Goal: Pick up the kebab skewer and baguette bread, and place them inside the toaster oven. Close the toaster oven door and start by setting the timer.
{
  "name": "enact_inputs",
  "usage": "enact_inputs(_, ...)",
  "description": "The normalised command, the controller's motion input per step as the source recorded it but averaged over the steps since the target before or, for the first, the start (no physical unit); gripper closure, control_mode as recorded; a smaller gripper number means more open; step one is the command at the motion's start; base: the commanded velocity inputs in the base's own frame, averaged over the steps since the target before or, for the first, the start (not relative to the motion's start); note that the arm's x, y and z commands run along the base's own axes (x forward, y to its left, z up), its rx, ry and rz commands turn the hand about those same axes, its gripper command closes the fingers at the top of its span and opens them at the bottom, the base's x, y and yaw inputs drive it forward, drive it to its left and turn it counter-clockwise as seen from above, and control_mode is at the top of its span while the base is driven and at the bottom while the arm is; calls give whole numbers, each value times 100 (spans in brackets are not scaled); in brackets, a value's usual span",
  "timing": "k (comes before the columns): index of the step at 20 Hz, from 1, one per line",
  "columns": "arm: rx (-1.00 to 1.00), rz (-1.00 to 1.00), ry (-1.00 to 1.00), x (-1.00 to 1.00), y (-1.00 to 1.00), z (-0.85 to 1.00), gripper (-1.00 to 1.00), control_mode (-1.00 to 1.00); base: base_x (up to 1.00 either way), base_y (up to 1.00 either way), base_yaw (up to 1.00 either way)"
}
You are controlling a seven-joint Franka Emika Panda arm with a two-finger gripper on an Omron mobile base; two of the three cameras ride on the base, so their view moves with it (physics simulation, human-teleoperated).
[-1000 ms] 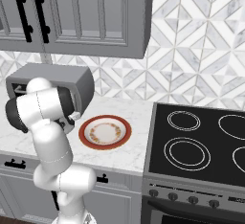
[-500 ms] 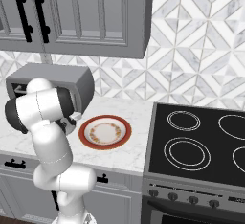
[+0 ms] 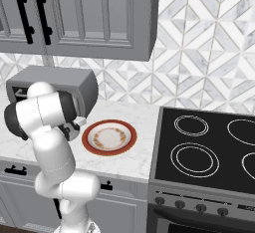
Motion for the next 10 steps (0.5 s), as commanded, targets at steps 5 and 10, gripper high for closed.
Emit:
enact_inputs(5,0,0,-6,-14,-12,9,100,-100,0,0,0)
enact_inputs(10,0,0,-5,-2,-4,8,100,-100,0,0,0)
